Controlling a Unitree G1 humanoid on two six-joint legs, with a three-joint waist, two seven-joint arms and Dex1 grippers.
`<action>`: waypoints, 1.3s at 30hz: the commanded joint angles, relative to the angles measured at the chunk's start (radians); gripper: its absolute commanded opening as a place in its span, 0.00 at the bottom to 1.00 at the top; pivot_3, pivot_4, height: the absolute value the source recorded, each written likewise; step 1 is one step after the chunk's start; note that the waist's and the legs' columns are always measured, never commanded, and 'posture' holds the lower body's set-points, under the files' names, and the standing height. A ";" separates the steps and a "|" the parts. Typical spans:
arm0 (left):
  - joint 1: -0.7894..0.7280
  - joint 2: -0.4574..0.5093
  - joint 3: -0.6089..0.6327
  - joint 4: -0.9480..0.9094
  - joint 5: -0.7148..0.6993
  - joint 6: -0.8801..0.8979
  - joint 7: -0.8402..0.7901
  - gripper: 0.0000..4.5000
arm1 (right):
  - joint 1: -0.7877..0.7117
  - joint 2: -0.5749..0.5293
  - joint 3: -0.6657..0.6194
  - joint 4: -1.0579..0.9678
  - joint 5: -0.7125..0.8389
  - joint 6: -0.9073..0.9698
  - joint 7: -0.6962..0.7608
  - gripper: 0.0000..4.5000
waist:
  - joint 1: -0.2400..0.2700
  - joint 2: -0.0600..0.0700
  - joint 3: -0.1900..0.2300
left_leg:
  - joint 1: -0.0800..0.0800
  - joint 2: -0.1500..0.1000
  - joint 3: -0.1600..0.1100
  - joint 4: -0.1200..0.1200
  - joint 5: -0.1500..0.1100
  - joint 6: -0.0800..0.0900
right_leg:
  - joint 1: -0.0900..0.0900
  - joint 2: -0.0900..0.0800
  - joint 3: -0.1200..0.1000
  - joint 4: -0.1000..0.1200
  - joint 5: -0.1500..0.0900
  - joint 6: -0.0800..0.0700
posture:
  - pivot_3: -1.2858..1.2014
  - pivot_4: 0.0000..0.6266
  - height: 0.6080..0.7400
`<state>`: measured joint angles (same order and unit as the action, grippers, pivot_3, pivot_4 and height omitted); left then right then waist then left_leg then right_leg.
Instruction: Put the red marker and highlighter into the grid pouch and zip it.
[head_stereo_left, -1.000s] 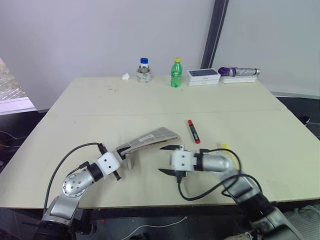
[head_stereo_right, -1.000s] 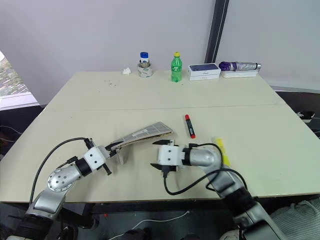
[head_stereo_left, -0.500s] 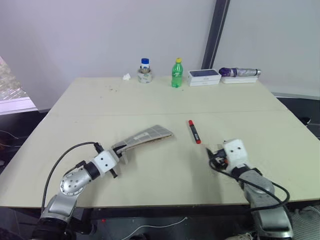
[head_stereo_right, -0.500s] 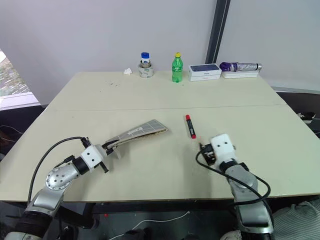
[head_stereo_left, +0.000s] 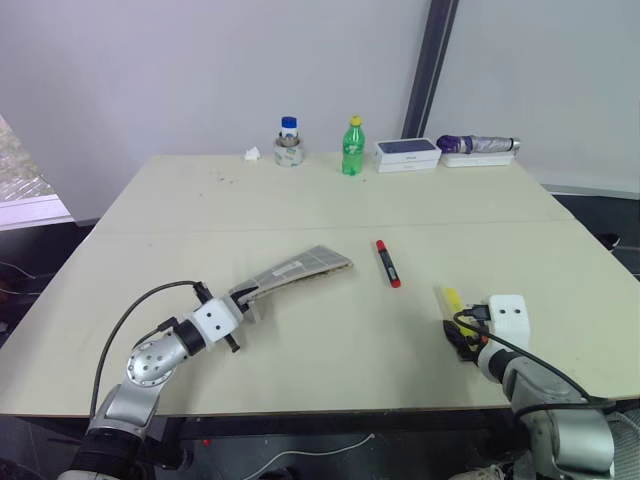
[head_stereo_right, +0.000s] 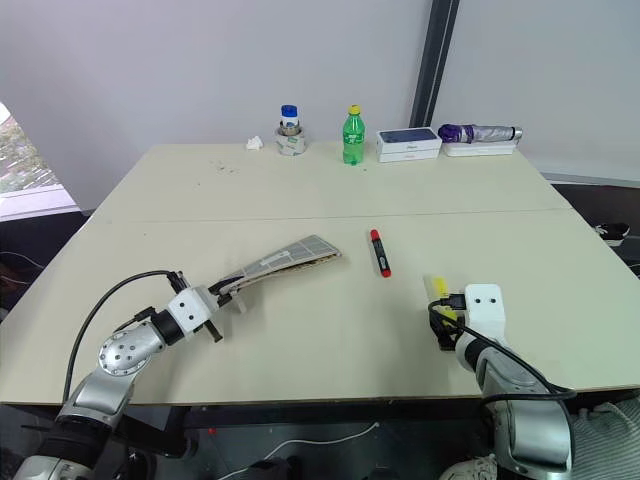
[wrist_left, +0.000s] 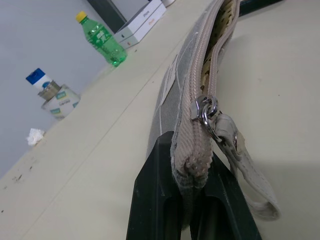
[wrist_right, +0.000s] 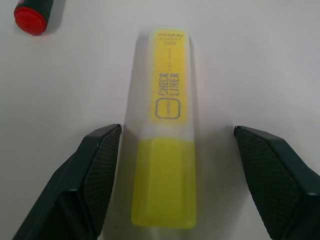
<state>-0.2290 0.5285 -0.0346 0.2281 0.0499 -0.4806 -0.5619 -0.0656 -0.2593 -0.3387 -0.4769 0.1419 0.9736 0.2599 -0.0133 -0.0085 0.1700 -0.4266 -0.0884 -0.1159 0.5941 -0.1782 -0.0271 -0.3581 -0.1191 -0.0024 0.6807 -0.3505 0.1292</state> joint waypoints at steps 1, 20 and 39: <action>-0.005 0.001 0.000 -0.021 -0.002 -0.009 0.003 0.00 | -0.006 -0.031 -0.001 -0.007 0.016 0.031 -0.006 0.40 | 0.000 0.000 0.000 | 0.000 0.000 0.000 0.000 0.000 0.000 | 0.000 0.000 0.000 0.000 0.000 0.000 | 0.52 0.24 1.00; -0.024 0.028 0.036 -0.086 -0.137 0.083 -0.095 0.00 | -0.104 -0.300 0.442 0.060 -0.012 -0.623 0.429 0.20 | 0.000 -0.002 0.001 | 0.000 0.000 0.000 0.002 0.000 0.001 | 0.001 0.000 -0.001 -0.001 0.000 0.000 | 0.52 0.24 1.00; -0.008 0.043 0.013 -0.111 -0.099 0.071 -0.120 0.00 | -0.231 -0.270 0.495 0.164 -0.026 -0.647 0.455 0.20 | 0.000 -0.002 0.002 | 0.000 0.000 0.000 0.001 0.000 0.001 | 0.001 0.000 -0.001 -0.001 0.000 0.000 | 0.52 0.24 1.00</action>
<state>-0.2395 0.5667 -0.0253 0.1525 -0.0491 -0.3969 -0.6818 -0.2873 -0.5226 0.1578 -0.2883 0.1203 0.3323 0.7122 -0.0138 -0.0107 0.1717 -0.4269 -0.0883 -0.1161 0.5953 -0.1784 -0.0266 -0.3575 -0.1191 -0.0030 0.6799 -0.3506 0.1294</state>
